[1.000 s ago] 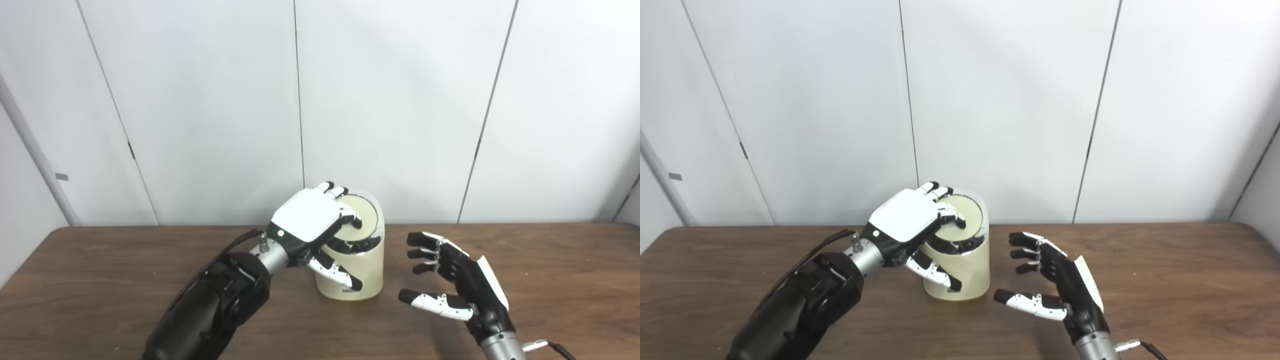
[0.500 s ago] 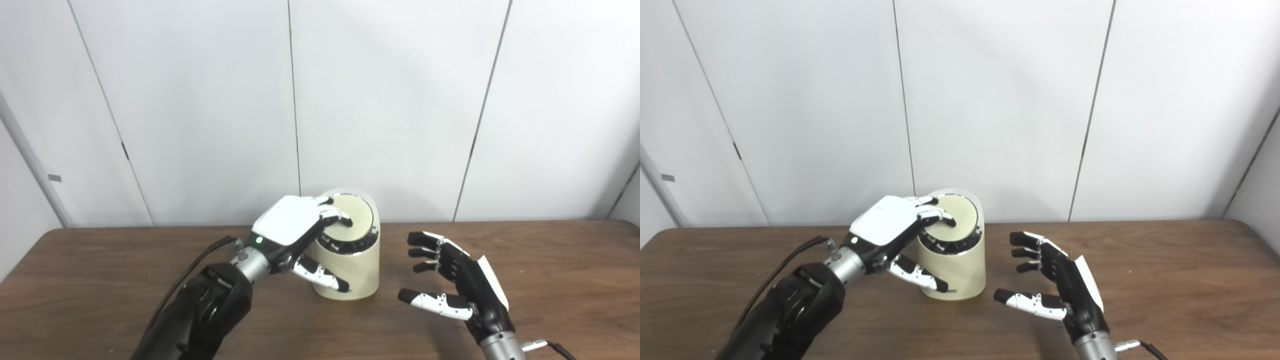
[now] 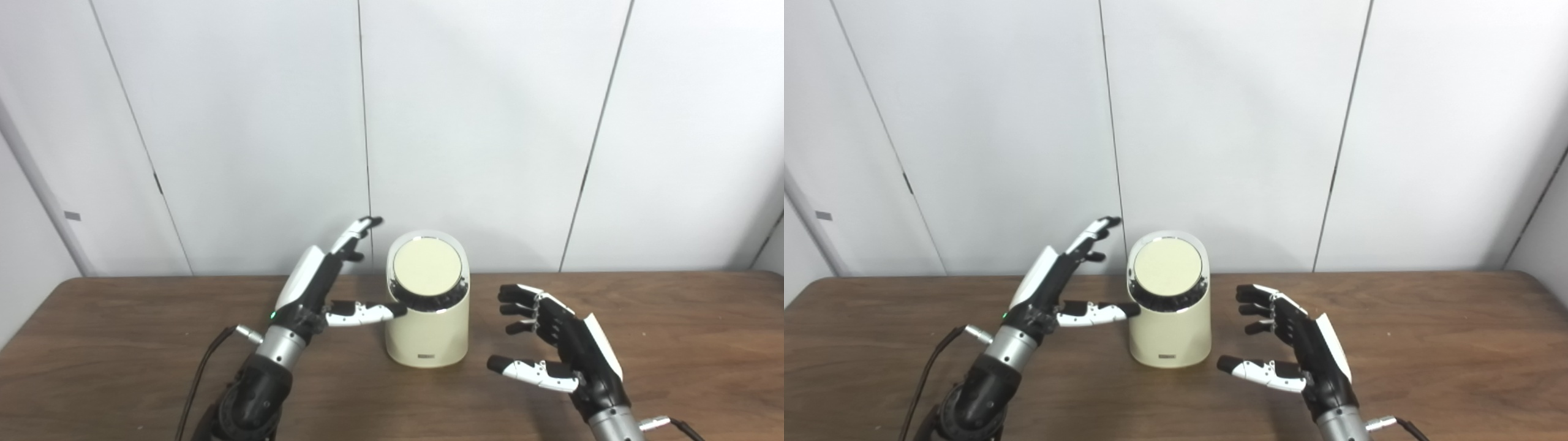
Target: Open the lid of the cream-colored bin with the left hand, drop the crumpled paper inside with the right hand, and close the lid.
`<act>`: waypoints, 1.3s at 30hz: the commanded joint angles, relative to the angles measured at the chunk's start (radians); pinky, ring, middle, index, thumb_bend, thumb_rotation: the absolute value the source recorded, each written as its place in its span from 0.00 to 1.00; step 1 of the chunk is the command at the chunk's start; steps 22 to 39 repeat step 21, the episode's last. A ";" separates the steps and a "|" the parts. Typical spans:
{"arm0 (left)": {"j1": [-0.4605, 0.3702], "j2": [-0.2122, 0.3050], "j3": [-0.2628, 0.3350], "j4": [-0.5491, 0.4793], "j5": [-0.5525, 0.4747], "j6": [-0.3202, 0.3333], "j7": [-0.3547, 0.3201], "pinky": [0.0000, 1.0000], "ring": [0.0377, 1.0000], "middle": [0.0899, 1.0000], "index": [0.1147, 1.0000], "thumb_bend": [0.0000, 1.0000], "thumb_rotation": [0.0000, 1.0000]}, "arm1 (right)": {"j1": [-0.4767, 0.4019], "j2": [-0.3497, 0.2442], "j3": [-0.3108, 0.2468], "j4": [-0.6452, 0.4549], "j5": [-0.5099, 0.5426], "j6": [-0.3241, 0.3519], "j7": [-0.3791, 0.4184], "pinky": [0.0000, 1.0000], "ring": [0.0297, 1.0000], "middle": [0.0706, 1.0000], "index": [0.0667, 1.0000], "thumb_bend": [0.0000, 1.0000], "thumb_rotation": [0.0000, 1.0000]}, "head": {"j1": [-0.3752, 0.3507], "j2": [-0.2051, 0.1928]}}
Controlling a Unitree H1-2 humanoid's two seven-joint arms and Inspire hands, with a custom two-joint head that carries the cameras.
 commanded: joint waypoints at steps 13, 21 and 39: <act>0.116 -0.082 0.110 -0.080 -0.336 0.080 0.009 0.70 0.86 0.90 0.99 0.82 0.35 | -0.028 -0.012 -0.011 -0.016 0.019 -0.034 -0.002 0.58 0.68 0.74 0.73 0.76 0.24 | 0.008 0.005; 0.184 -0.086 0.112 -0.091 -0.379 0.087 0.013 0.66 0.84 0.90 0.97 0.81 0.39 | -0.026 -0.013 -0.016 -0.011 0.017 -0.040 -0.004 0.57 0.69 0.76 0.74 0.76 0.26 | 0.013 0.008; 0.184 -0.086 0.112 -0.091 -0.379 0.087 0.013 0.66 0.84 0.90 0.97 0.81 0.39 | -0.026 -0.013 -0.016 -0.011 0.017 -0.040 -0.004 0.57 0.69 0.76 0.74 0.76 0.26 | 0.013 0.008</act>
